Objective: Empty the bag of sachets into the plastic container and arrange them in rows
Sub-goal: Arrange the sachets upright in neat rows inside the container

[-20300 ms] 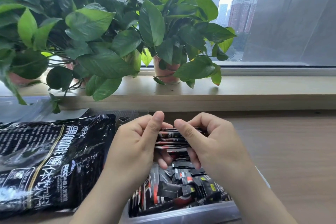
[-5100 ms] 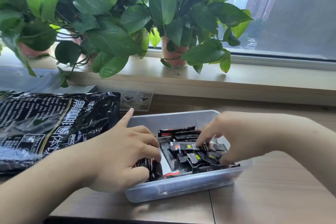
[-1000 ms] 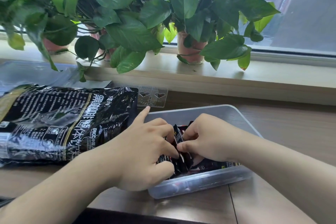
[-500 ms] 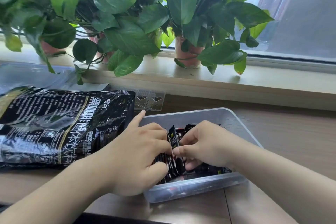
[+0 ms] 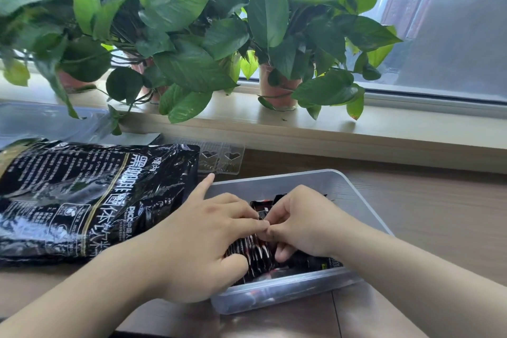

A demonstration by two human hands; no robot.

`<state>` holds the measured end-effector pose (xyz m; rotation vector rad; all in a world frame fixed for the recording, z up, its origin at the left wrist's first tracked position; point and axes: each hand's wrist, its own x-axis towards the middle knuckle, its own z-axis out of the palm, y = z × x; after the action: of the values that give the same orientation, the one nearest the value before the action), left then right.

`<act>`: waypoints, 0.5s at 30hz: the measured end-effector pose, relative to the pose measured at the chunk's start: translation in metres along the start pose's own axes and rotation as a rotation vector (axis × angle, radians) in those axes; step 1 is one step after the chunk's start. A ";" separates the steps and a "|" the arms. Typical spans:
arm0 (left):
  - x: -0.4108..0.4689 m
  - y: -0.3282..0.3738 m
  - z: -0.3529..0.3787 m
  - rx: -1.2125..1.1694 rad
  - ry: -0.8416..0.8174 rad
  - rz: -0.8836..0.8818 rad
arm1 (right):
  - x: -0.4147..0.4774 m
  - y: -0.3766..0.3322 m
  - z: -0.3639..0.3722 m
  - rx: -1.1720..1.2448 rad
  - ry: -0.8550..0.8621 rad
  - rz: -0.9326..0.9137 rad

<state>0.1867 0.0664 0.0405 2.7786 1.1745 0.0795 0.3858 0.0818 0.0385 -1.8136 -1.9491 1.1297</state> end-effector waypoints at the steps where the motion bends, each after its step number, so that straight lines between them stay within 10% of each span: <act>1: 0.001 0.000 0.000 0.016 -0.016 -0.002 | -0.001 0.001 -0.001 -0.006 -0.018 0.000; 15: 0.003 0.001 -0.004 0.080 -0.088 0.026 | -0.014 -0.010 -0.036 0.074 -0.160 -0.085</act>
<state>0.1889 0.0686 0.0442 2.8344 1.1444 -0.0889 0.4041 0.0828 0.0734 -1.6320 -2.0211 1.3361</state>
